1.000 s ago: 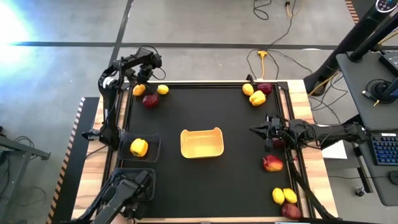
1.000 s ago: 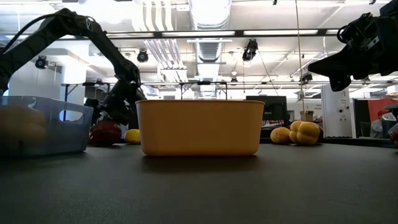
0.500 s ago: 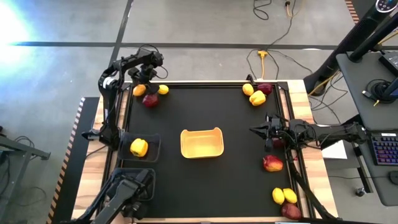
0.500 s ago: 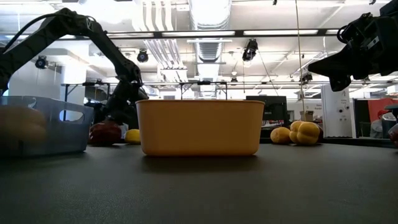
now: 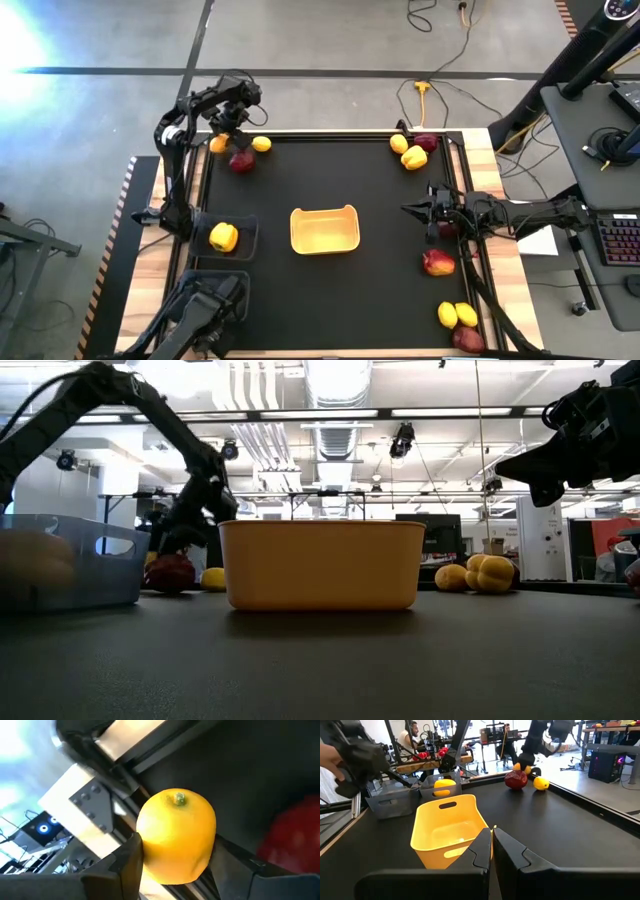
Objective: Sort produce into baskets
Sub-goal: Put the yellow lemon into the bottom black transparent bin
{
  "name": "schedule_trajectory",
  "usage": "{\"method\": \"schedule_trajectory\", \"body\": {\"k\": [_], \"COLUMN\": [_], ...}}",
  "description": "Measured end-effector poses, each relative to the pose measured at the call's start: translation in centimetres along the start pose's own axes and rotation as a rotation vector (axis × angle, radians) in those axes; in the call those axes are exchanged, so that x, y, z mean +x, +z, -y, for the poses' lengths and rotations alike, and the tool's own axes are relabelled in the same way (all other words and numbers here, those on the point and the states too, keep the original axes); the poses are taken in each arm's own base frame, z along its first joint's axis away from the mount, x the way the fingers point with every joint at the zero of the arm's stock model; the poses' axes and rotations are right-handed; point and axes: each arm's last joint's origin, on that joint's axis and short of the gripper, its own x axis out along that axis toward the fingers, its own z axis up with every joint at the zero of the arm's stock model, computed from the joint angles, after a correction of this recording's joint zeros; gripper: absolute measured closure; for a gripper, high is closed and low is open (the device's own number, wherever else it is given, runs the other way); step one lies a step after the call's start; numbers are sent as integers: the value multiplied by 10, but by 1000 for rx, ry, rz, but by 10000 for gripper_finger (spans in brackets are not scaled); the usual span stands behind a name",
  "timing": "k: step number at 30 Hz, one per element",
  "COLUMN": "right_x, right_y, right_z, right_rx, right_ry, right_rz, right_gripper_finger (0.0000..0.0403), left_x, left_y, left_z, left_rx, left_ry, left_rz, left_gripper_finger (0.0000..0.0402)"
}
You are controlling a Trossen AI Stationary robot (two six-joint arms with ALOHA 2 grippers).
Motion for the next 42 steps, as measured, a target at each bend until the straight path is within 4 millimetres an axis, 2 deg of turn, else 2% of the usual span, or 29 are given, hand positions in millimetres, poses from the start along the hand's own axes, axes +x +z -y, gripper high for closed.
{"method": "schedule_trajectory", "body": {"k": [3, 7, 12, 16, 20, 23, 28, 31, 34, 36, 39, 42], "right_x": [0, 0, 0, 0, 0, 0, 0, 0, 0, 0, 0, 0], "right_y": [0, 0, 0, 0, 0, 0, 0, 0, 0, 0, 0, 0], "right_z": [0, 0, 0, 0, 0, 0, 0, 0, 0, 0, 0, 0], "right_rx": [0, 0, 0, 0, 0, 0, 0, 0, 0, 0, 0, 0], "right_ry": [0, 0, 0, 0, 0, 0, 0, 0, 0, 0, 0, 0], "right_rz": [0, 0, 0, 0, 0, 0, 0, 0, 0, 0, 0, 0], "right_gripper_finger": [393, 393, 393, 393, 393, 393, 393, 393, 393, 393, 393, 393], "left_x": [-24, -66, -114, -127, -118, -106, -83, -64, -42, -30, -17, -8], "left_y": [-15, -47, -107, -165, -232, -285, -368, -410, -442, -457, -468, -470], "left_z": [4, 19, 61, 104, 149, 175, 199, 210, 218, 224, 232, 243], "left_rx": [10, 28, 55, 74, 186, 299, 268, 223, 169, 131, 111, 123], "left_ry": [6, -32, -129, -171, -212, -294, -436, -479, -482, -470, -434, -377], "left_rz": [59, 175, 341, 415, 443, 428, 366, 323, 279, 258, 239, 234], "left_gripper_finger": [224, 224, 224, 224, 224, 219, 217, 218, 218, 218, 218, 218]}}
